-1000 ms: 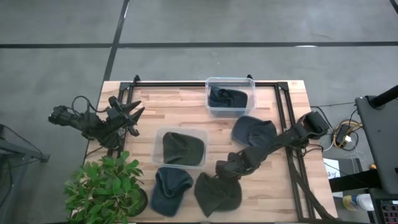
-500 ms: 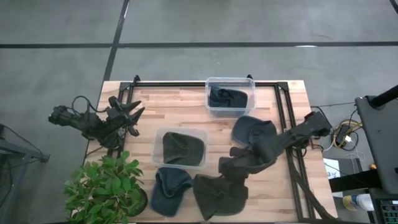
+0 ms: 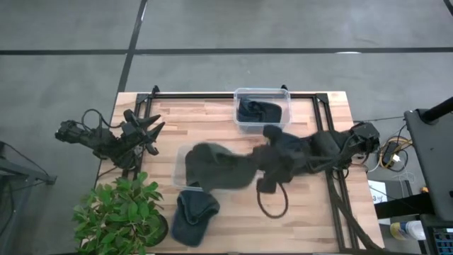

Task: Pick & Place hat
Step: Put the gray cap into the bottom transparent bin

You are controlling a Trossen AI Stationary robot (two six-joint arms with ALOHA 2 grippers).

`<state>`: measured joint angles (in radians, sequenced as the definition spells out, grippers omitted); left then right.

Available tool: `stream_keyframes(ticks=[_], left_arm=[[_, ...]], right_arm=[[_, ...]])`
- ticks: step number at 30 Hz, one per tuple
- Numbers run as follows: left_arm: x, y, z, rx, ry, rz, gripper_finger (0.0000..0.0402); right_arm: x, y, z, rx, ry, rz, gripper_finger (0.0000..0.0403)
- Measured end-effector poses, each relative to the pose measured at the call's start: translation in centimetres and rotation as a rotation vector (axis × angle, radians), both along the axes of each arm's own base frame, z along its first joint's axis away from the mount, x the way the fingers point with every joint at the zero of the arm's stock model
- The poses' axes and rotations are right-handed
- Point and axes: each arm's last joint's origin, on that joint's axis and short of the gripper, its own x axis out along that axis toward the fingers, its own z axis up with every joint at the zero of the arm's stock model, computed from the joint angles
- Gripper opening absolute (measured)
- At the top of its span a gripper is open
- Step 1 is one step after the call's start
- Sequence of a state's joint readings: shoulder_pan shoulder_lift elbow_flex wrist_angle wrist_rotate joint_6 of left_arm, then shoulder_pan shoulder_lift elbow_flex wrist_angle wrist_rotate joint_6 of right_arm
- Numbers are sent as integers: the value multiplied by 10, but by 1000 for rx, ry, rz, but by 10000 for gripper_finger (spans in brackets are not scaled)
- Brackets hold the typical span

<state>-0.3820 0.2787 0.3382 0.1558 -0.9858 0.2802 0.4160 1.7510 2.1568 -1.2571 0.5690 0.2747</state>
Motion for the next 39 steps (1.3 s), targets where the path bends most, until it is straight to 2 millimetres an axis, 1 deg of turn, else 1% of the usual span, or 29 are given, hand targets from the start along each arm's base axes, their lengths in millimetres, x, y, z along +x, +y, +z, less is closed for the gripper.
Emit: stream_keyframes(ticks=[4,7,10,14,20,25,28,34,39], left_arm=[[0,0,0,-4,-3,-1,142],[0,0,0,-5,-3,0,142],[0,0,0,-5,-4,-1,142],[0,0,0,-5,-3,-1,142],[0,0,0,-6,-3,-1,142],[0,0,-2,0,13,-1,142],[1,0,-2,3,20,-1,142],[1,0,-2,1,21,-2,142],[1,-1,-3,4,30,-2,142]], right_arm=[[14,-16,4,-53,-59,10,11],[25,-30,-2,-31,-47,39,11],[39,-43,-18,19,-5,58,12],[58,-59,-46,40,62,53,12],[85,-73,-87,121,91,118,12],[94,-85,-114,160,128,89,12],[100,-89,-129,166,127,85,12],[103,-93,-144,172,117,77,12],[102,-92,-151,198,127,74,13]])
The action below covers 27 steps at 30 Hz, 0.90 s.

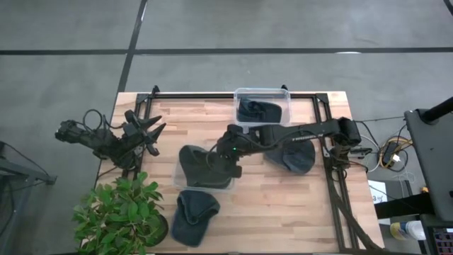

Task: Pick & Place hat
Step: Put the gray cap into the bottom transparent bin, then put the top blue cap into the top transparent bin

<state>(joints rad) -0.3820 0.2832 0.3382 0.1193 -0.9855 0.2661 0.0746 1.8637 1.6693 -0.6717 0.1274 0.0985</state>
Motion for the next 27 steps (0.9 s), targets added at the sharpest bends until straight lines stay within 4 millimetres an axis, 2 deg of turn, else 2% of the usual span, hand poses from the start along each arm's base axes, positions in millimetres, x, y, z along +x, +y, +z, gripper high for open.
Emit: stream_keyframes(ticks=[7,10,18,22,27], left_arm=[[0,0,0,-2,0,0,142],[0,0,0,-5,-2,0,142],[0,0,0,-6,-3,-1,142],[0,0,0,-22,-13,-2,142],[0,0,-2,-19,0,-3,142]], right_arm=[[1,1,-14,34,-11,-6,14],[1,1,-16,38,-11,-6,29],[4,1,-5,46,-53,-10,147],[6,3,9,38,-89,3,203],[6,4,35,0,-142,15,240]])
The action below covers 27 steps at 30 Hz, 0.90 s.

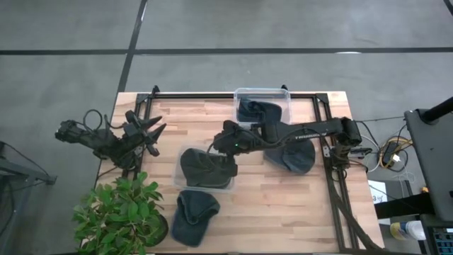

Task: Pick & Place hat
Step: Put the top blue cap into the top transparent bin

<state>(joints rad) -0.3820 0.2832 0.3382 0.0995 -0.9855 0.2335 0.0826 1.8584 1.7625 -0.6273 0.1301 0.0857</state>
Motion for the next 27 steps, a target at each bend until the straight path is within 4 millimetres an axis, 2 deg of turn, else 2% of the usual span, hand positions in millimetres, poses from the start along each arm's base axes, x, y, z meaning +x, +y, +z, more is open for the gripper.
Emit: stream_keyframes(ticks=[6,14,17,21,27], left_arm=[[0,0,-4,-3,29,-2,142],[1,0,-7,-17,45,-4,142],[1,0,-7,-28,37,-12,142],[2,-2,-7,-39,26,-71,142],[3,-4,-7,-61,9,-159,142]], right_arm=[[-10,10,25,-22,54,12,247],[-49,36,55,61,275,-69,235],[-61,50,54,59,347,-95,235],[-71,68,42,14,424,-138,233],[-79,96,24,-31,441,-169,233]])
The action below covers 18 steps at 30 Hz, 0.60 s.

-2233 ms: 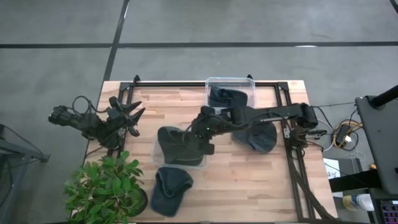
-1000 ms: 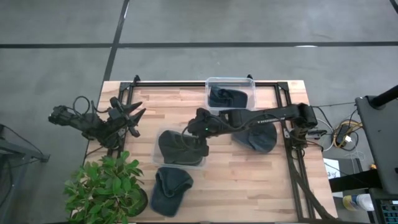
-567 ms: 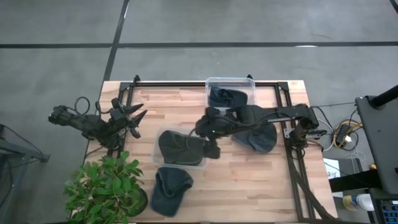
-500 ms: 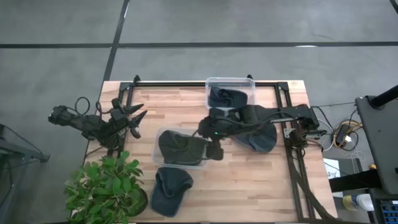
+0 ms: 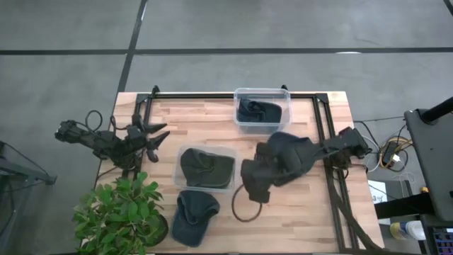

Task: Pick & Place hat
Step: Put the top blue cap into the top transparent bin

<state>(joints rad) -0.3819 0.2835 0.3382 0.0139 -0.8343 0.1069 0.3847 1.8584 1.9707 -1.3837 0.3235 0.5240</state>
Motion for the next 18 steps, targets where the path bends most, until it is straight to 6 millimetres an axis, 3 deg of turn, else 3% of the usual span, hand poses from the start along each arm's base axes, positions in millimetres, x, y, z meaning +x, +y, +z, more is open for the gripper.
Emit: stream_keyframes(ticks=[11,18], left_arm=[[1,-2,0,-7,-6,-60,142],[1,-2,0,-21,-10,-61,142]], right_arm=[[-4,39,-38,24,-62,-40,233],[-17,44,-68,-28,32,-118,233]])
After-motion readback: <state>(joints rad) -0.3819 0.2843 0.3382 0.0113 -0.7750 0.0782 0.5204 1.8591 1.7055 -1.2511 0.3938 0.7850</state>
